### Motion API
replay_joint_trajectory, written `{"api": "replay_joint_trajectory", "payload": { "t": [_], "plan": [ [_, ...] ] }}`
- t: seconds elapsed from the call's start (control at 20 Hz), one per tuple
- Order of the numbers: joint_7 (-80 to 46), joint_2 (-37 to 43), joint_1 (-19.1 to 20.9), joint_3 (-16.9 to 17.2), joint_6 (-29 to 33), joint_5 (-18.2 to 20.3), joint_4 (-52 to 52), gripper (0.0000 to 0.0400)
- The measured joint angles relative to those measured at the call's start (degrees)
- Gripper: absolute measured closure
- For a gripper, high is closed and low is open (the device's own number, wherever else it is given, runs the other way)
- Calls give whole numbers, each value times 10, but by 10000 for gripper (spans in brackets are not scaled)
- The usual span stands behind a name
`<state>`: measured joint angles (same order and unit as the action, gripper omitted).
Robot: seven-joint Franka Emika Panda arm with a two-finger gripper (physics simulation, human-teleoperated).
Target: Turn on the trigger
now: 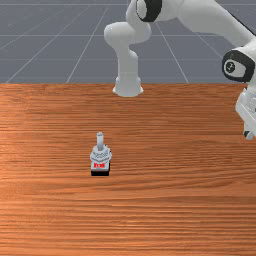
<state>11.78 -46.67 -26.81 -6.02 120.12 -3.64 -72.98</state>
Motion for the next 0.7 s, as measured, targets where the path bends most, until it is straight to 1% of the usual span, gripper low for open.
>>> {"api": "replay_joint_trajectory", "payload": {
  "t": [0.05,0.1,0.15,0.25,0.4,0.5,0.6,0.65,0.7],
  "plan": [
    [24,12,18,-17,27,23,-28,400],
    [40,23,30,-24,42,34,-50,400],
    [-99,23,-8,31,1,4,-36,400],
    [-111,48,5,38,20,10,-79,400],
    [-38,71,32,32,37,4,-118,400],
    [-40,84,41,36,45,7,-139,400],
    [-12,91,52,34,51,5,-152,400],
    [32,98,71,17,70,24,-168,400],
    [40,101,77,14,76,31,-174,400]
  ]
}}
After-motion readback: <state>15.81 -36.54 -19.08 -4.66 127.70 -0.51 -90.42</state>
